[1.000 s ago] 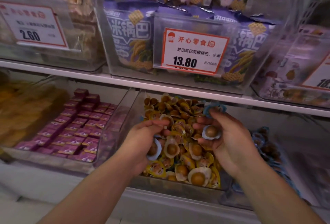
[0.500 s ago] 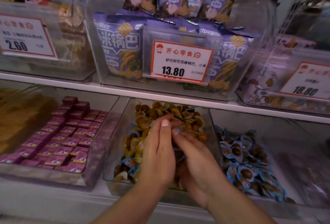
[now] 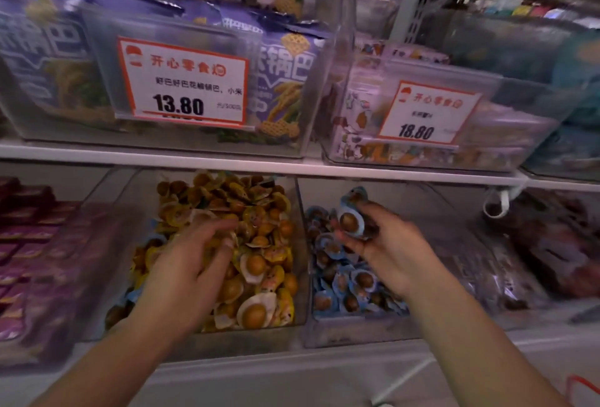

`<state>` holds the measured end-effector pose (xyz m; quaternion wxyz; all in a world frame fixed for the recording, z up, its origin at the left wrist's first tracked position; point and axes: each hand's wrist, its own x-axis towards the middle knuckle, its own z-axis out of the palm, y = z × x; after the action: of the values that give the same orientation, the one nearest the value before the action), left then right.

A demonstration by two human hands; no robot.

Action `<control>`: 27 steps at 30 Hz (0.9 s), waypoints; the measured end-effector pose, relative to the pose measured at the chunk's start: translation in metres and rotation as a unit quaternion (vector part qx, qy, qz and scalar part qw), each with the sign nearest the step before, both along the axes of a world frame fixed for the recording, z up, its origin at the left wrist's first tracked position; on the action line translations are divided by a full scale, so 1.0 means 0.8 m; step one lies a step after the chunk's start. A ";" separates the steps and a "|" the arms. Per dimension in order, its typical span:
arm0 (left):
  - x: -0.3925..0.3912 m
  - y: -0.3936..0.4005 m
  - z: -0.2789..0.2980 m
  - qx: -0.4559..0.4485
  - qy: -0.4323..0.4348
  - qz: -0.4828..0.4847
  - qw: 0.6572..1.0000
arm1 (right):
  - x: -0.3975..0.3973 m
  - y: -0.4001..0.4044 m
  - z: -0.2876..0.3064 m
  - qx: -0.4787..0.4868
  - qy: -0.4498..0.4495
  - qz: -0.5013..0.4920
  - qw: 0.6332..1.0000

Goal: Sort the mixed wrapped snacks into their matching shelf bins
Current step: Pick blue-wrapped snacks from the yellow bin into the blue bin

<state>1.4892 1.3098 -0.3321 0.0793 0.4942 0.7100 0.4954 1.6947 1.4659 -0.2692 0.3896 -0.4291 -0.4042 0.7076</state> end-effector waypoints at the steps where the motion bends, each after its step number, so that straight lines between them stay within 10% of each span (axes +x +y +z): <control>1: 0.000 0.000 -0.003 -0.014 0.015 -0.009 1.000 | 0.010 0.016 -0.004 0.000 -0.018 -0.012 1.000; 10: -0.002 -0.008 -0.003 0.006 0.028 -0.022 0.999 | 0.034 0.076 -0.038 0.028 -0.119 -0.097 0.988; 16: -0.038 -0.054 0.031 0.084 0.184 0.066 0.977 | -0.027 0.023 -0.022 0.238 -0.109 -0.103 0.960; 20: -0.089 -0.092 0.037 0.063 0.193 0.143 0.969 | -0.078 -0.051 -0.016 0.462 -0.180 0.062 0.867; 27: -0.117 -0.131 0.021 -0.043 0.178 0.099 0.978 | -0.232 -0.116 -0.044 0.583 -0.360 0.360 0.633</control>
<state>1.3957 1.2052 -0.3156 -0.0769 0.4979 0.7789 0.3735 1.5088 1.3730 -0.3047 0.0969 -0.1539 -0.9631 0.1983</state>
